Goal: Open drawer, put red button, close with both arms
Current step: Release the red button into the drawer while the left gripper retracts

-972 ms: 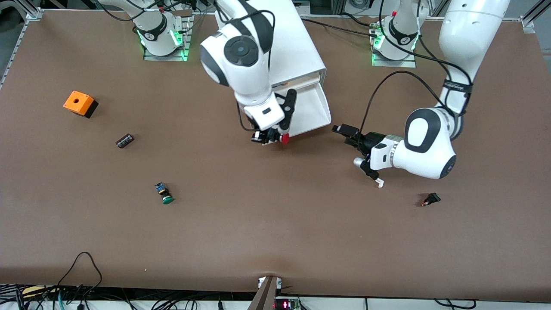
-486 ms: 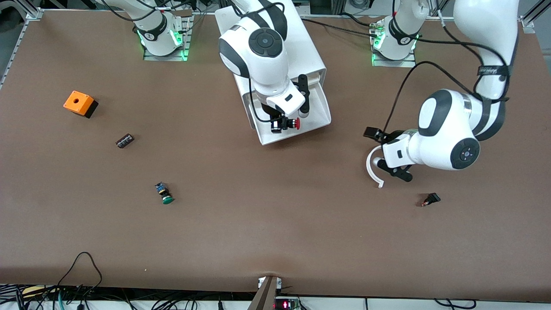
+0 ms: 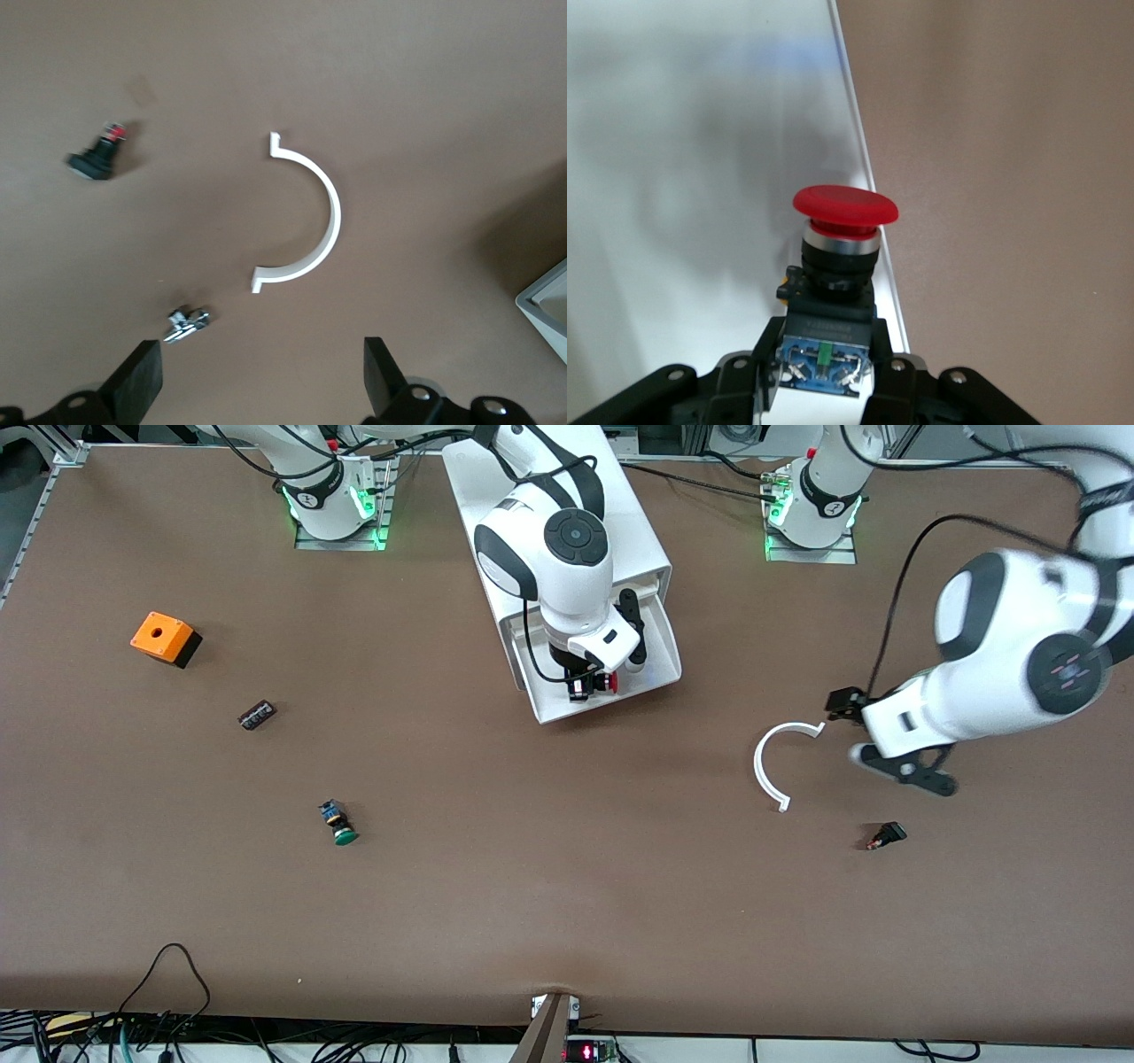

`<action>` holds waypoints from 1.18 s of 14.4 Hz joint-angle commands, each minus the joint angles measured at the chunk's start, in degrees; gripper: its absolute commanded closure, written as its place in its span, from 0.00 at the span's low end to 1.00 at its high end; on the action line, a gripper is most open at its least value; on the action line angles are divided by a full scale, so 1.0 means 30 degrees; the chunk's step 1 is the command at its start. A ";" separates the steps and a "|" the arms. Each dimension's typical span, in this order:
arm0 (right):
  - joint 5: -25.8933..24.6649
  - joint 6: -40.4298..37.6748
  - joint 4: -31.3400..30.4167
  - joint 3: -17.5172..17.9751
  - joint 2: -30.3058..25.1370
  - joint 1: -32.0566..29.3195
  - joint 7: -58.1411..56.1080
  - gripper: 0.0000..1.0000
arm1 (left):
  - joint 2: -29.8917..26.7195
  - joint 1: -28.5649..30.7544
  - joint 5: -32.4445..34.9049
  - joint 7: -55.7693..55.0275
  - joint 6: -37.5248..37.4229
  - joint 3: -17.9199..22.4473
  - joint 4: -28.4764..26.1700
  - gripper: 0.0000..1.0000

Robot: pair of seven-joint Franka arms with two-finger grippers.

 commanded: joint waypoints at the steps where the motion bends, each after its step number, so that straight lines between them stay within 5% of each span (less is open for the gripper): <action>1: -0.0295 -0.0203 0.0699 -0.0222 0.0524 0.0451 -0.0169 0.74 | -0.1840 0.0057 0.0889 -0.0482 -0.1004 -0.0149 -0.0391 0.00; 4: -0.0295 -0.0202 0.0699 -0.0251 0.0612 0.0540 -0.0227 0.74 | -0.3743 -0.0089 0.3435 -0.0628 -0.2329 -0.0703 -0.0155 0.00; 9: -0.0324 -0.0202 0.0670 -0.0251 0.0876 0.0686 -0.0872 0.74 | -0.2287 0.1399 0.0751 -0.1155 -0.3179 -0.0235 0.4497 0.00; 15: -0.0325 -0.0202 0.0670 -0.0251 0.0905 0.0832 -0.0755 0.69 | -0.2079 0.2109 0.0596 -0.2354 -0.2801 -0.0293 0.3540 0.00; 16: -0.0296 -0.0231 0.0670 -0.0251 0.0905 0.0861 -0.0610 0.41 | -0.2079 0.2109 0.0770 -0.2356 -0.2596 -0.0410 0.3421 0.00; 17: -0.0266 -0.0261 0.0670 -0.0280 0.0905 0.0862 -0.0521 0.01 | -0.2195 0.2109 0.0801 -0.2356 -0.2652 -0.0440 0.3303 0.00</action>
